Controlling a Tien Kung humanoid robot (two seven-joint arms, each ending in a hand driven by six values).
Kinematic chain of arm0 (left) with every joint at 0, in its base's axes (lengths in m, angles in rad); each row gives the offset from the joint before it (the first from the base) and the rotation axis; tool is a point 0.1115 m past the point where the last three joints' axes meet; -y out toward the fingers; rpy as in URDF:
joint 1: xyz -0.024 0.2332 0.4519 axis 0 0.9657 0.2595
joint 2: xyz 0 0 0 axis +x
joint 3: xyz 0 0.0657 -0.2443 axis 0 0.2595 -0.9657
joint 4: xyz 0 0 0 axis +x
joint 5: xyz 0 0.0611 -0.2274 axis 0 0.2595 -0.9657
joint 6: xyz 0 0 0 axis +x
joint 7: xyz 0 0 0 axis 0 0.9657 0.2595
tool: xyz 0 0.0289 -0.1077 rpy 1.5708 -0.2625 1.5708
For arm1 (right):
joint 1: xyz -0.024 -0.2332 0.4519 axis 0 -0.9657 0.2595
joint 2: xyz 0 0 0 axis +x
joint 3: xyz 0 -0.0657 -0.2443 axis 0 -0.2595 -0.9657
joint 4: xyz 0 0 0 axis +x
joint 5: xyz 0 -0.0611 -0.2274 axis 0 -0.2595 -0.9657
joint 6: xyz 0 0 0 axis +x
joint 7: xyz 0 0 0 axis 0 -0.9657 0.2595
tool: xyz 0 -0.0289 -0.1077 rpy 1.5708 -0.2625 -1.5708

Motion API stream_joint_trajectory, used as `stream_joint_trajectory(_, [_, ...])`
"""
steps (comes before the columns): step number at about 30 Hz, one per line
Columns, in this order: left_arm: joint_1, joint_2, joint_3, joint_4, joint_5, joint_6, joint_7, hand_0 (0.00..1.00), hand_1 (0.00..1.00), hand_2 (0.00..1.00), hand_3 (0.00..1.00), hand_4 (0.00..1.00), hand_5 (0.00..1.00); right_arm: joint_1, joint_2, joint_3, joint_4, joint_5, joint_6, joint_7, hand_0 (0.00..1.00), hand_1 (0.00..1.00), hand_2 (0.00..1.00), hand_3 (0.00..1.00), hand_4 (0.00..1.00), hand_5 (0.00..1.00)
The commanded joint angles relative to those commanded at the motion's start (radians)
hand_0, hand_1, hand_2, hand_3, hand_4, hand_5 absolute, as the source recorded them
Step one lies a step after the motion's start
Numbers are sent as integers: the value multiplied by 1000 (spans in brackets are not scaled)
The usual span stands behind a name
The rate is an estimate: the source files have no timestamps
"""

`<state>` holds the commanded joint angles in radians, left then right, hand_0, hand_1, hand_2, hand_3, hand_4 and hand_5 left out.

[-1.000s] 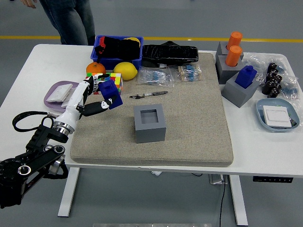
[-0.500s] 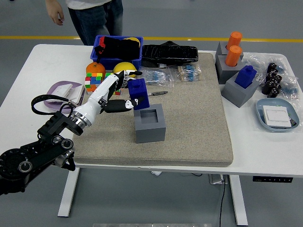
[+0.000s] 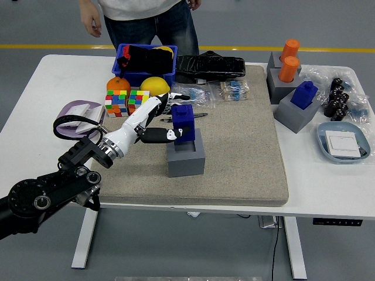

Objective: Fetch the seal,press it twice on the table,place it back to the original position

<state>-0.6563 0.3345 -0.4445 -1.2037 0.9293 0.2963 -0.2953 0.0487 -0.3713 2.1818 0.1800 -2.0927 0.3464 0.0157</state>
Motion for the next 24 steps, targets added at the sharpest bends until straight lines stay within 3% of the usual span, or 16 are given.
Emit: stream_joint_trajectory(24, [5,-27,50,36,-29,28,-35,666,509,541,788,637,2,-5,1,-21,0,6,-1,0,923,824,831,854,998,816])
